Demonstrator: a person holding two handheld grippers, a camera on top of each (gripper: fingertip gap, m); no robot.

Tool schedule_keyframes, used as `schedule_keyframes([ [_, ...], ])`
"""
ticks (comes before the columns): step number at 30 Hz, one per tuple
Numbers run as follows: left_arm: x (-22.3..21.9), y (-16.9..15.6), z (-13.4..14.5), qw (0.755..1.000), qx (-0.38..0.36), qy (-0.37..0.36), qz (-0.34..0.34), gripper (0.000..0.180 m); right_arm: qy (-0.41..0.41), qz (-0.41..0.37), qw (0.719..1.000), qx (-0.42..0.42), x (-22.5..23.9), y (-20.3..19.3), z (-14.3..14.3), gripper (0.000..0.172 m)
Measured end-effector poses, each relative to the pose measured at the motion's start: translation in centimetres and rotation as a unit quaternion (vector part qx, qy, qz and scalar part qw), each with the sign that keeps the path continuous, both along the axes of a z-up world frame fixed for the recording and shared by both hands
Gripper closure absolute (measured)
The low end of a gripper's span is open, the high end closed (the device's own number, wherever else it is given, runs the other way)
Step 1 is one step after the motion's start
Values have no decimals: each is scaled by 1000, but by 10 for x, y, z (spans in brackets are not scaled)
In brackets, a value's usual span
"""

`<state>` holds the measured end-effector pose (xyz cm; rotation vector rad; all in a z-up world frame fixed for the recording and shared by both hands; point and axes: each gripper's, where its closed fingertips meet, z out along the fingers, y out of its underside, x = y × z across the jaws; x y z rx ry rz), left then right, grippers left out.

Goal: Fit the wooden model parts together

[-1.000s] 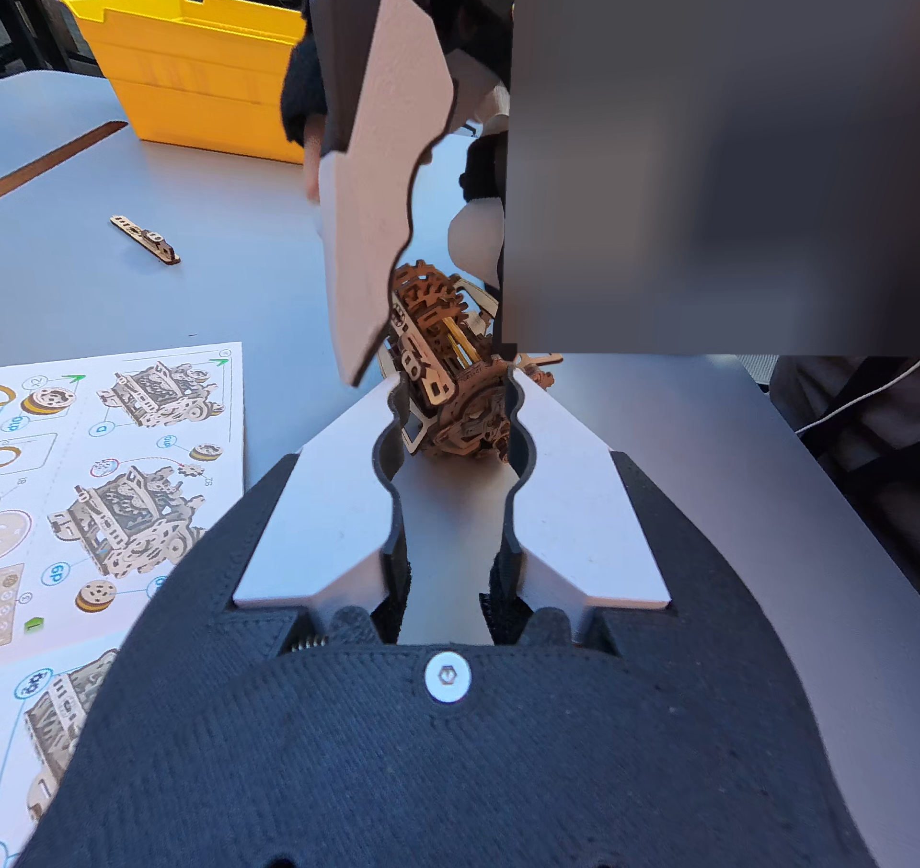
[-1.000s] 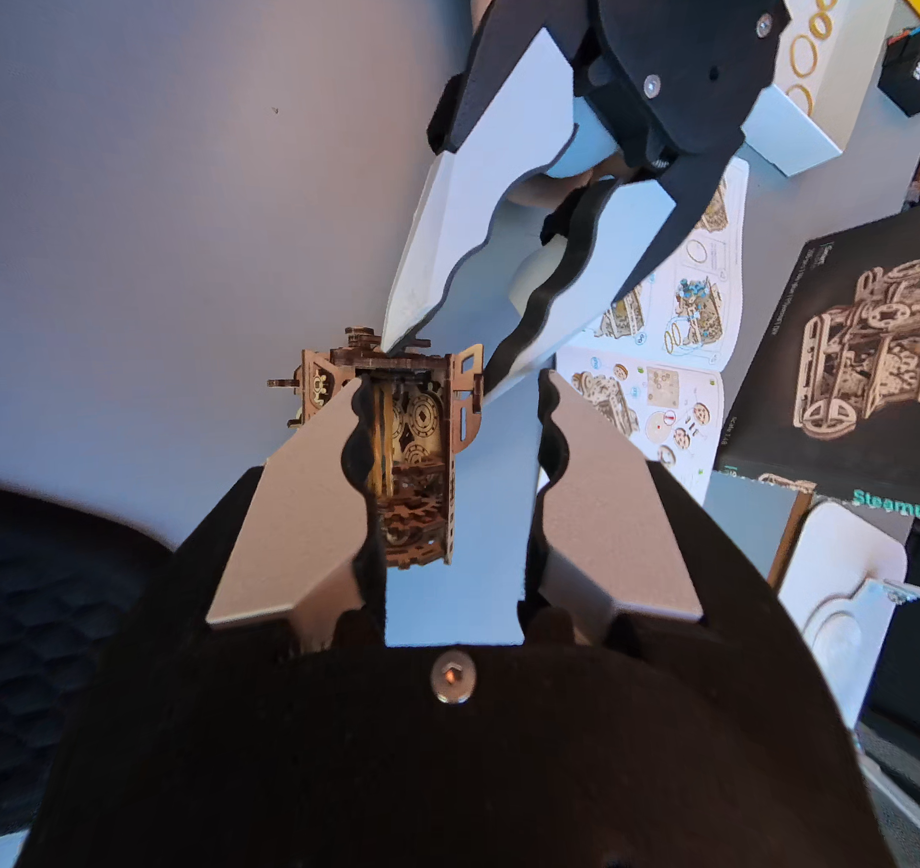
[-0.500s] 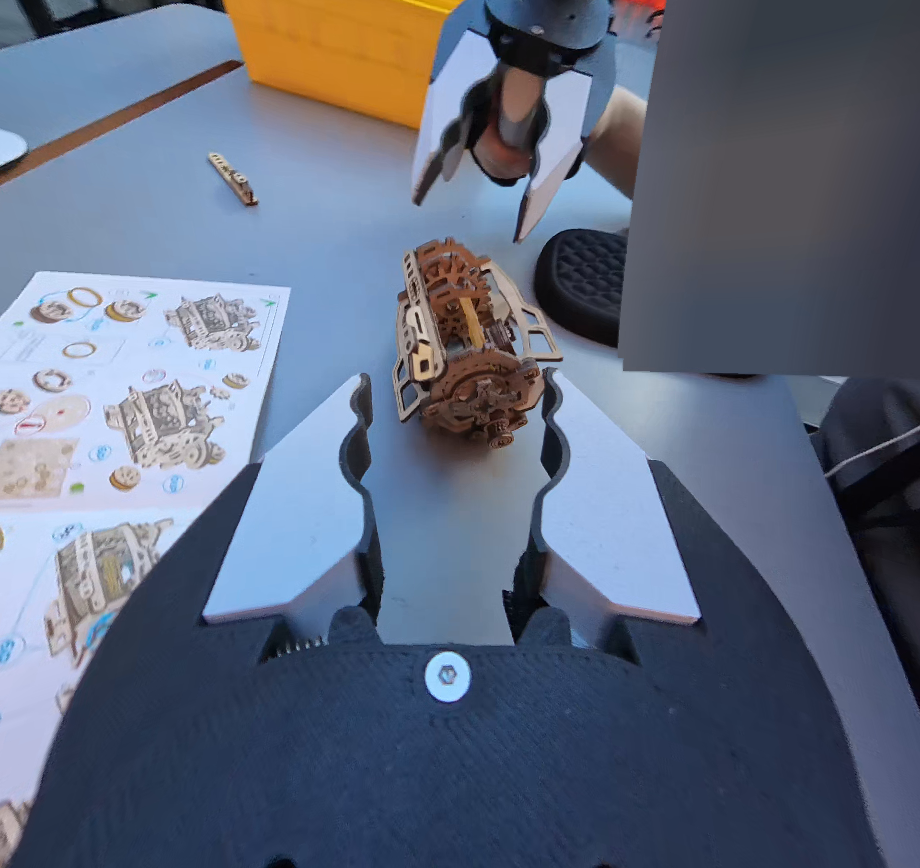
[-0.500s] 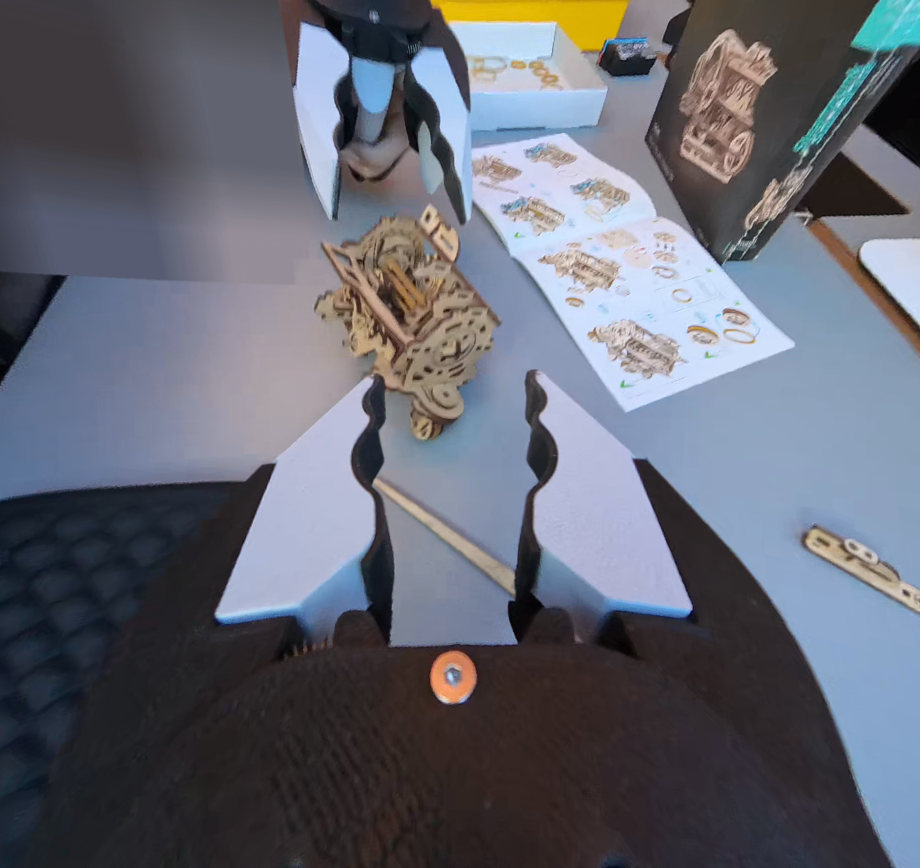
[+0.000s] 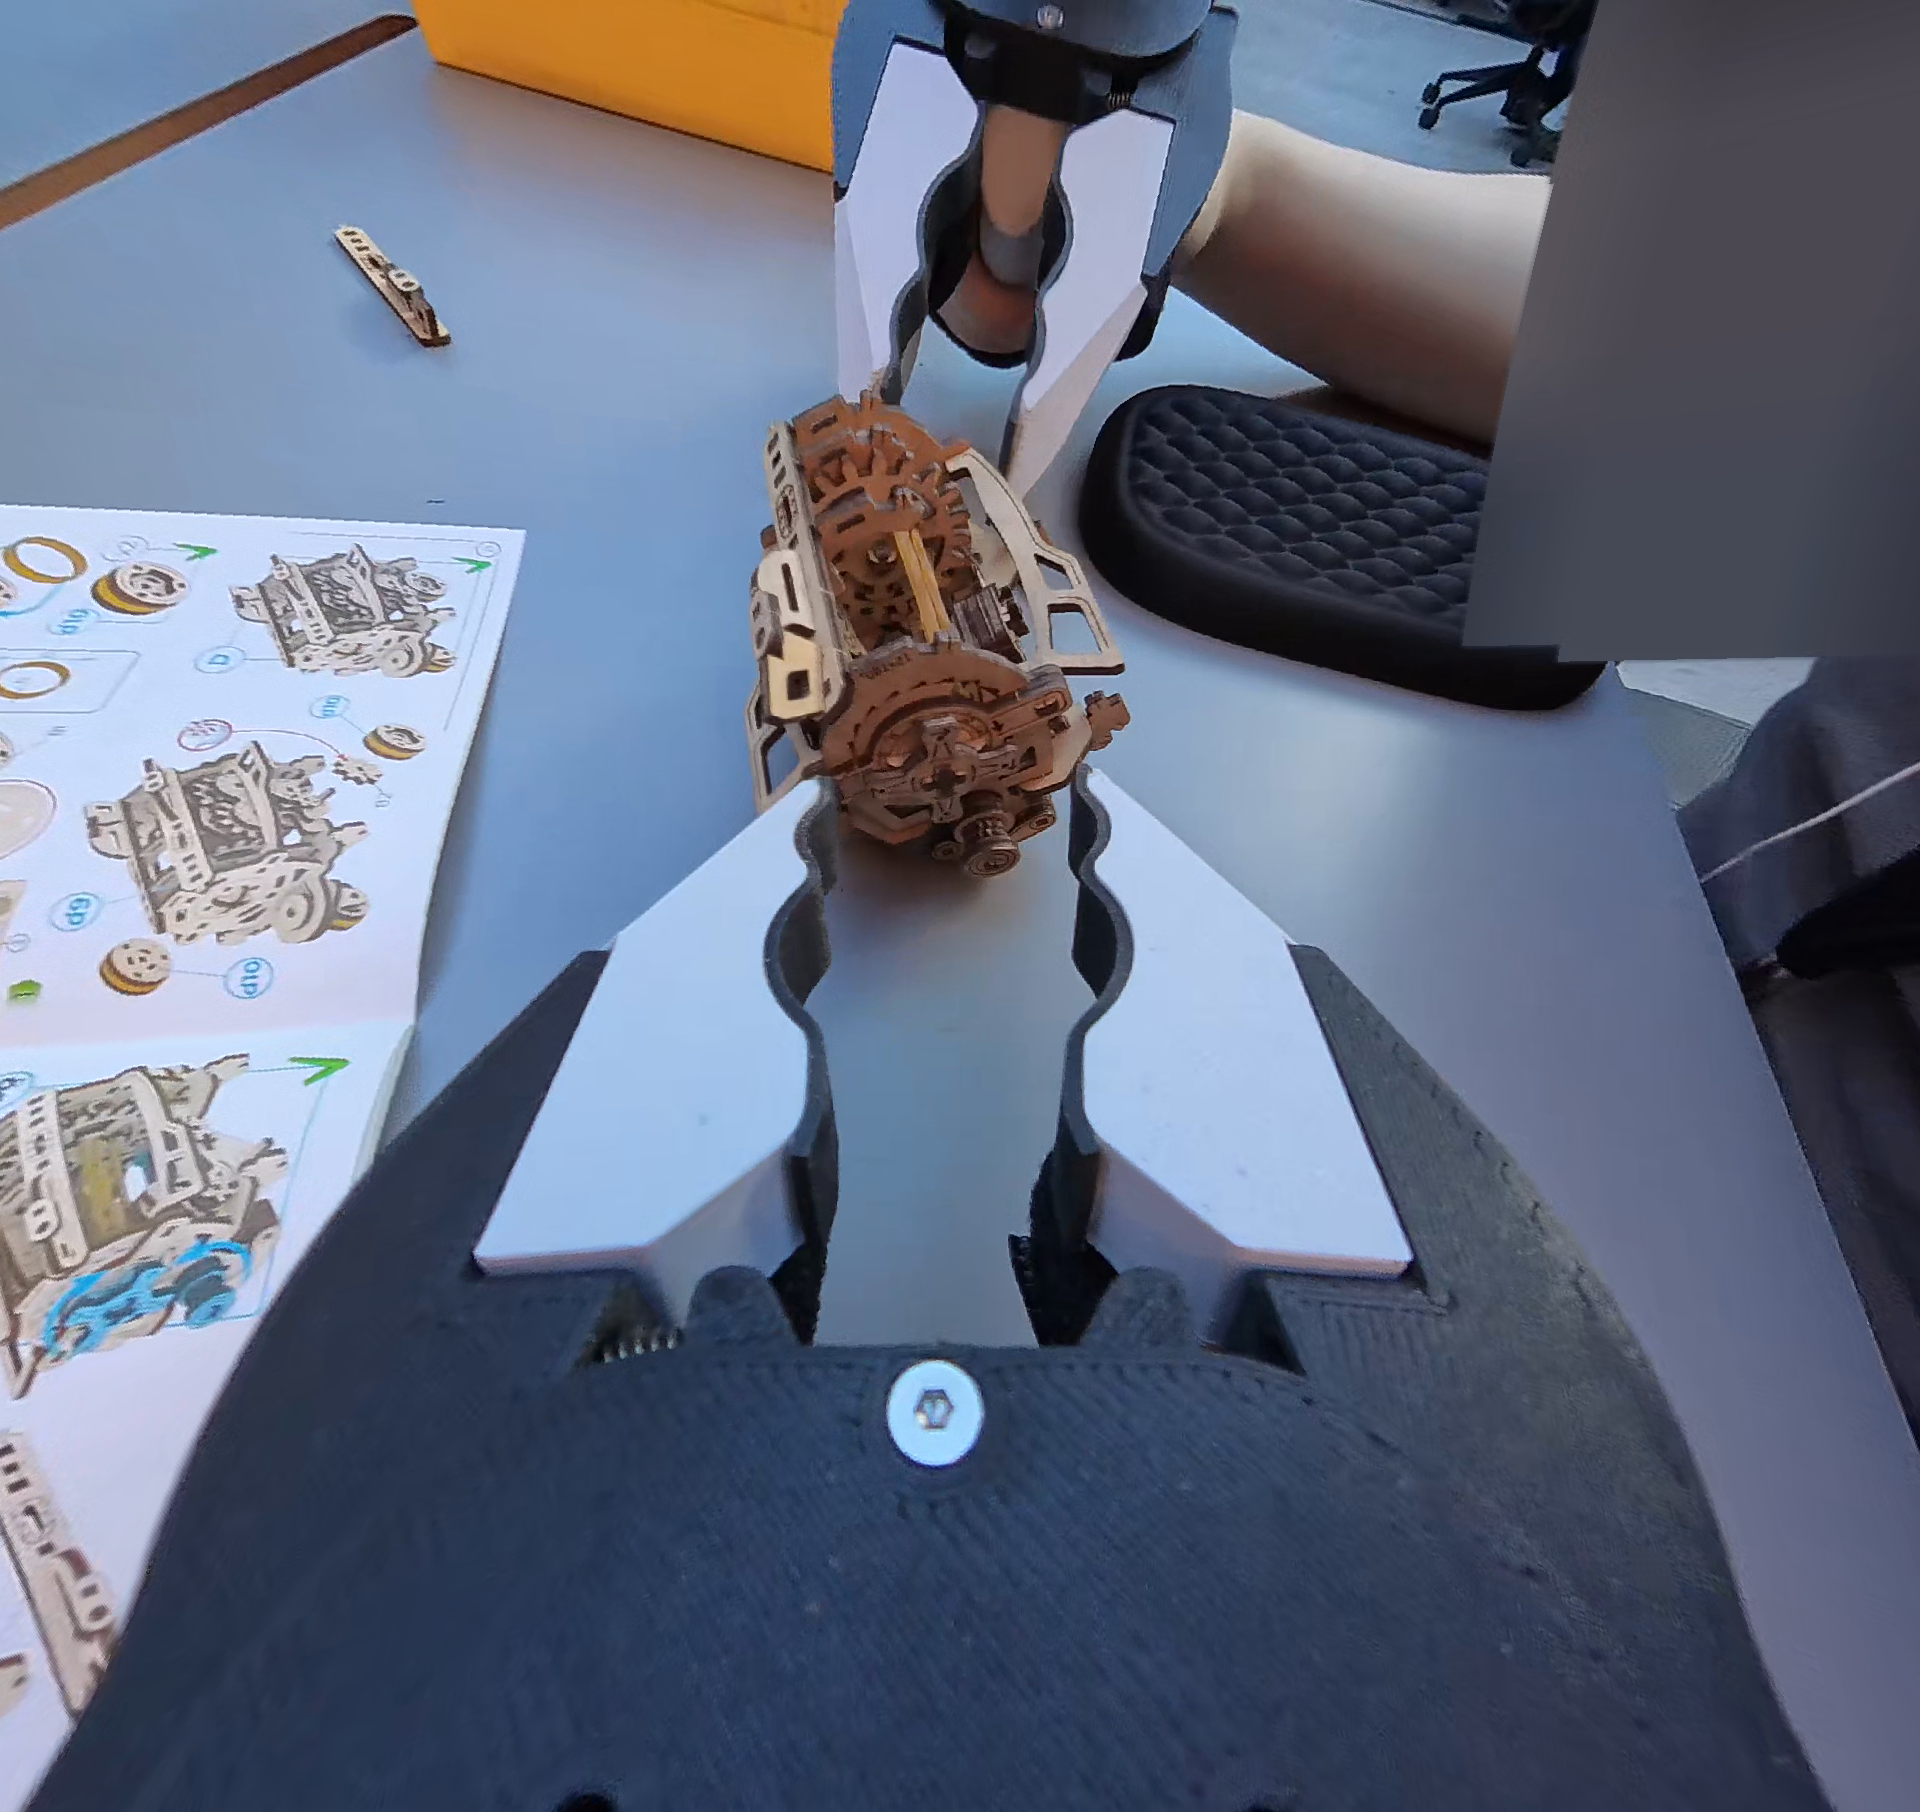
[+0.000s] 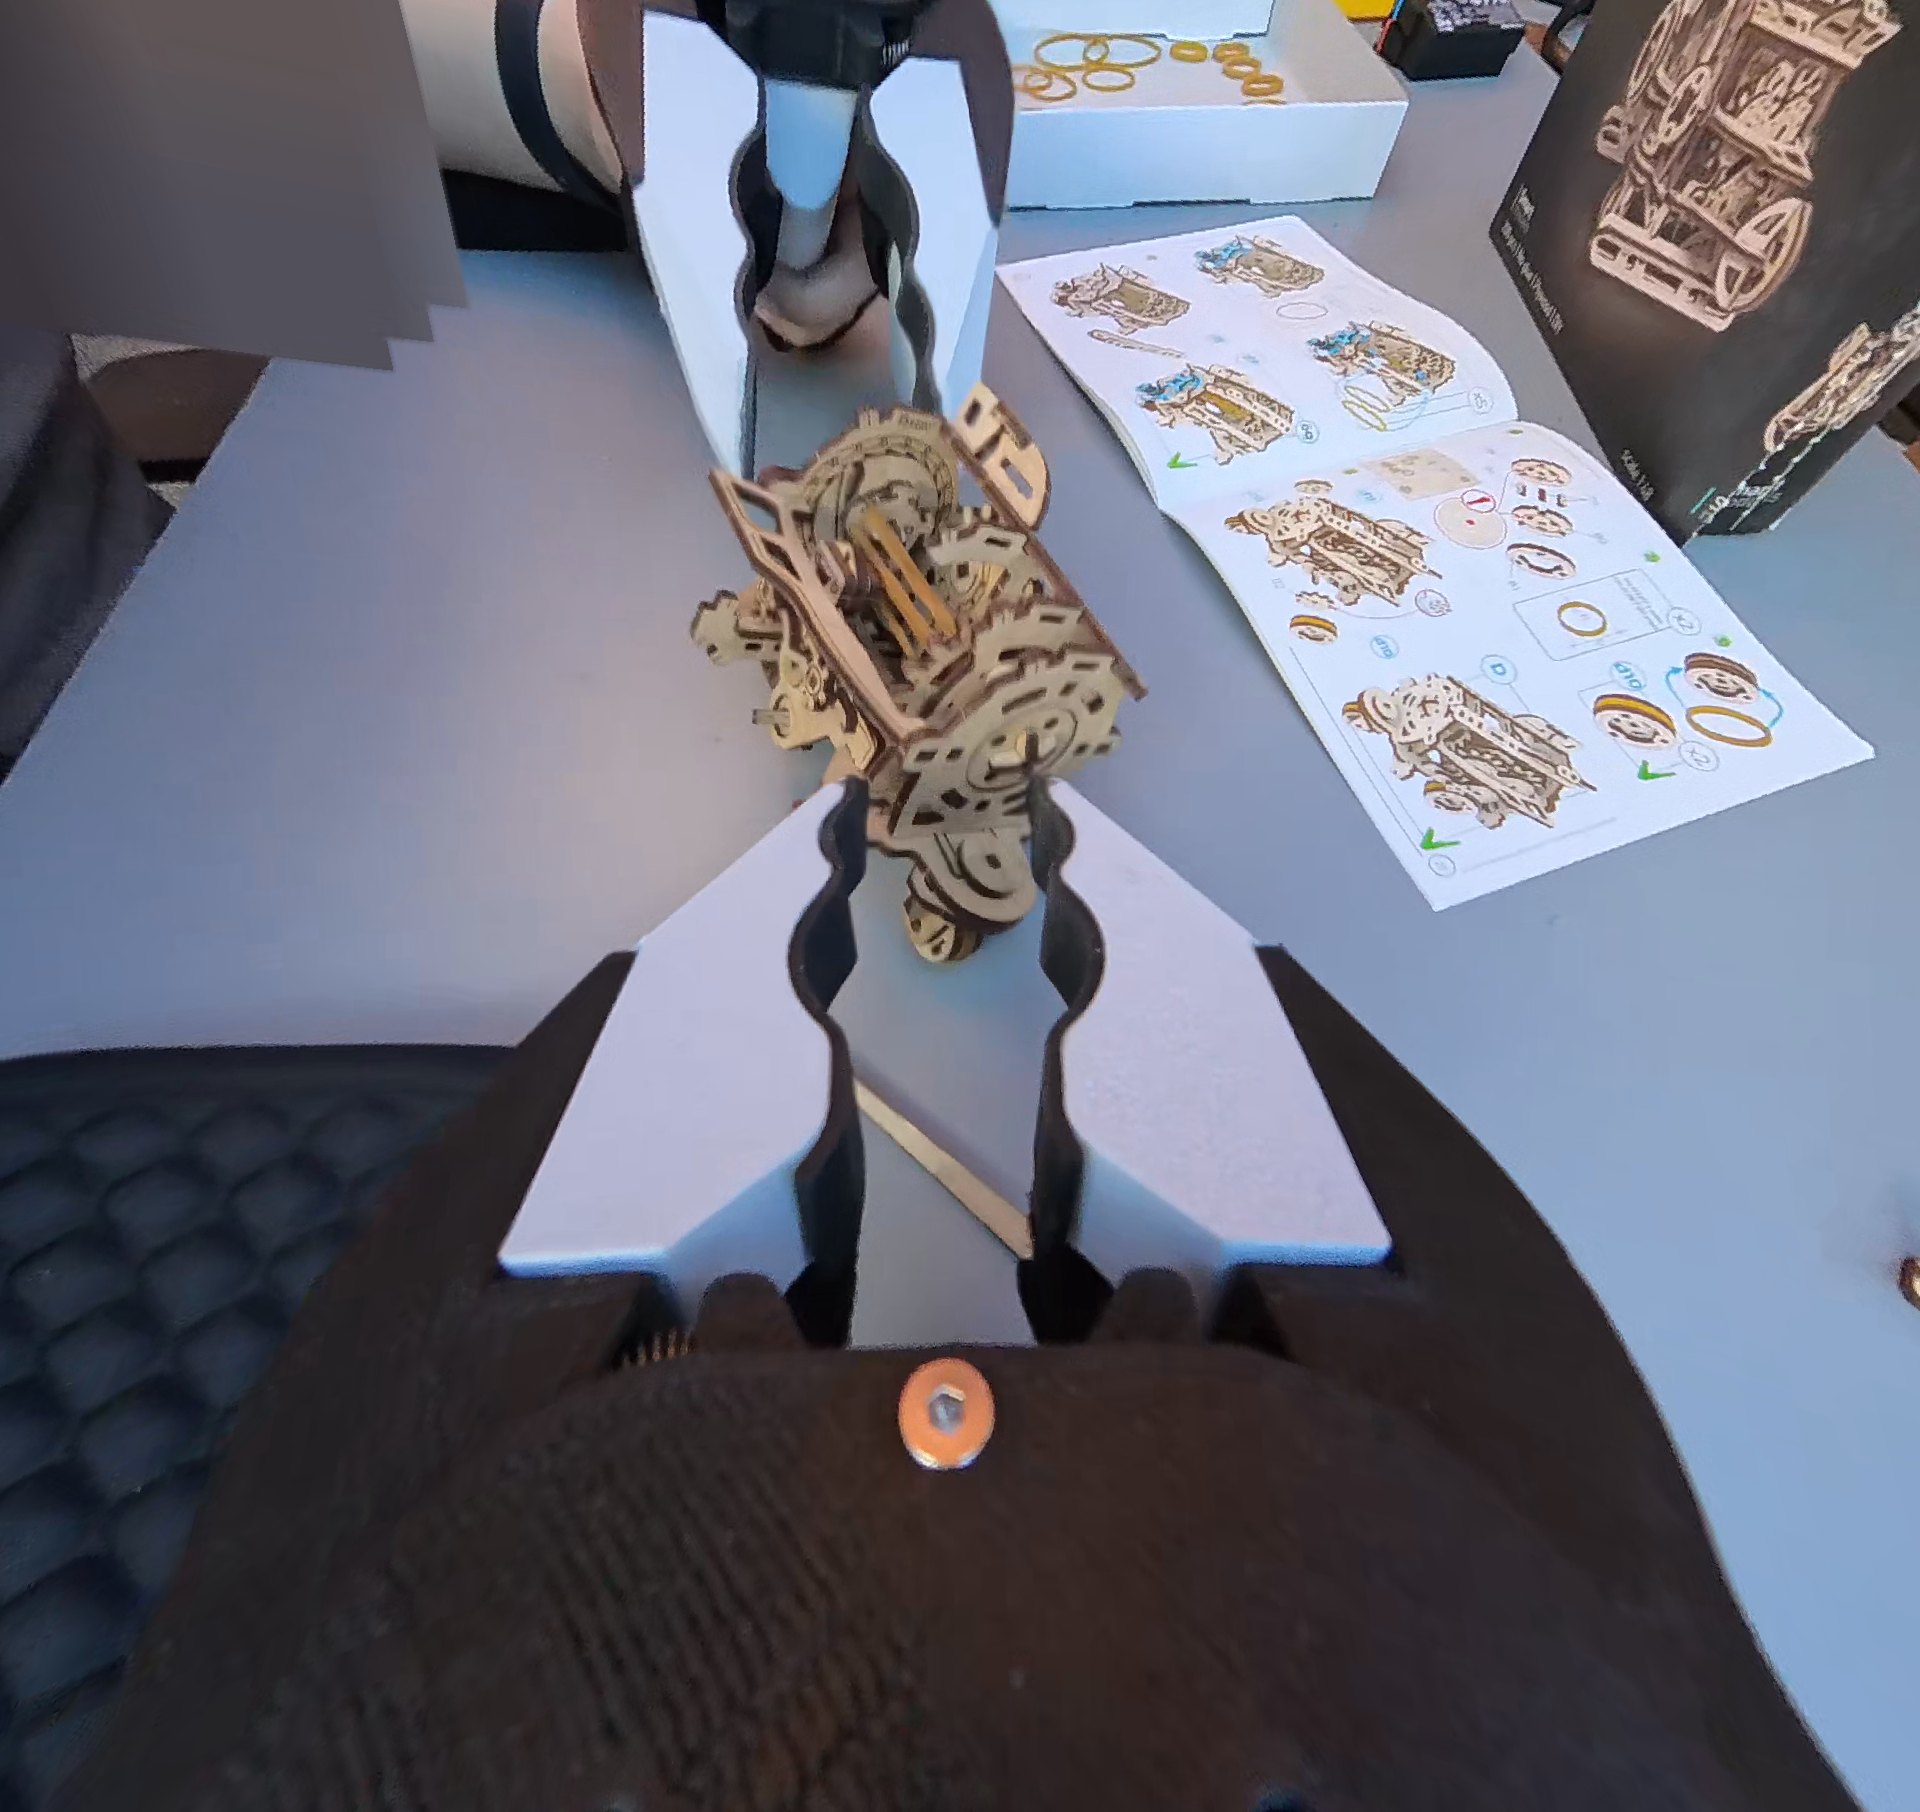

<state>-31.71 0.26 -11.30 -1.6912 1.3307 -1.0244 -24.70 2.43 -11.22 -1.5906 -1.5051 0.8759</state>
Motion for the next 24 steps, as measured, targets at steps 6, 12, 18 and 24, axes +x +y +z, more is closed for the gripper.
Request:
schedule_keyframes([
  [6,-18,18,-8,997,45,39,51,146,21,-31,999,-21,-21,-4,8,150],
  [12,-32,23,-1,998,28,3,62,149,-7,-66,998,21,-22,-5,-3,140],
  [18,-49,40,18,988,67,-32,135,130,75,-258,959,91,15,20,47,128],
  [24,-71,53,33,965,135,-23,226,100,-129,-535,785,286,103,57,48,126],
])
